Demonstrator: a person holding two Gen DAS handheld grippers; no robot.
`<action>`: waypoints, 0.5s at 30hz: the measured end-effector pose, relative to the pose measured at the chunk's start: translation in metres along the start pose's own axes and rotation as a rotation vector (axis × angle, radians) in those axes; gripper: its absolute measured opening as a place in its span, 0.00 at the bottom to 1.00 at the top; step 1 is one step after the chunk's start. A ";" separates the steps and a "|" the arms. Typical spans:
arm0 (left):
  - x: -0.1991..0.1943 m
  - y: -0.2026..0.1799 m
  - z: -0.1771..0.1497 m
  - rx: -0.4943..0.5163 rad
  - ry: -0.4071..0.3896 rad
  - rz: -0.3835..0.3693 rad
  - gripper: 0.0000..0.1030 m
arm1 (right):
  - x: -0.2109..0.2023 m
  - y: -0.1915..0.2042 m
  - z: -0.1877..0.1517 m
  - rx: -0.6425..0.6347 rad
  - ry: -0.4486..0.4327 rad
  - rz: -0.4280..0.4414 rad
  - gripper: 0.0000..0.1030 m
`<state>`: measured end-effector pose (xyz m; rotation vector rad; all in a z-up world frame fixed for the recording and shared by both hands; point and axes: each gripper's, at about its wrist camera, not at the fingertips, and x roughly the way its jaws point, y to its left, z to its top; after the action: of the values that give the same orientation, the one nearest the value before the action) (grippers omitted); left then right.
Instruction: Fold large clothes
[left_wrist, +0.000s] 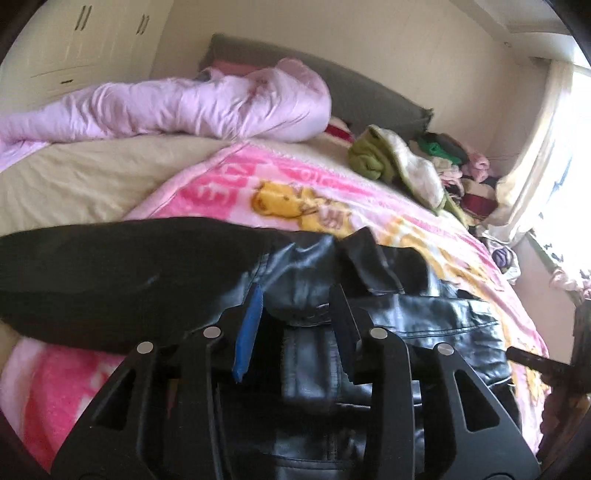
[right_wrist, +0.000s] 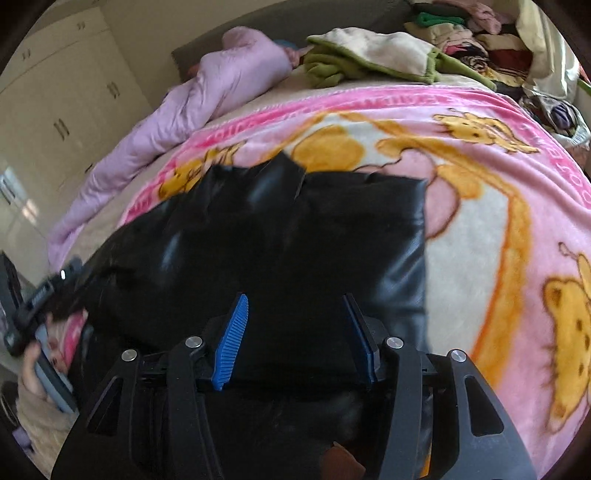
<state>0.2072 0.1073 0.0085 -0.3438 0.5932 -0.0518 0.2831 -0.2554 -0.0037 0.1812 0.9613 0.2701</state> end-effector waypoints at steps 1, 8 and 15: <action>0.001 -0.003 0.000 0.012 0.010 -0.017 0.28 | 0.000 0.002 -0.002 0.002 -0.003 -0.003 0.56; 0.041 -0.038 -0.027 0.156 0.251 -0.051 0.55 | 0.009 -0.003 -0.014 0.019 0.014 -0.067 0.63; 0.071 -0.027 -0.046 0.135 0.406 -0.017 0.68 | 0.036 -0.020 -0.025 0.083 0.101 -0.100 0.64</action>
<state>0.2418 0.0578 -0.0561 -0.2066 0.9835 -0.1796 0.2849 -0.2626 -0.0511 0.1966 1.0798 0.1487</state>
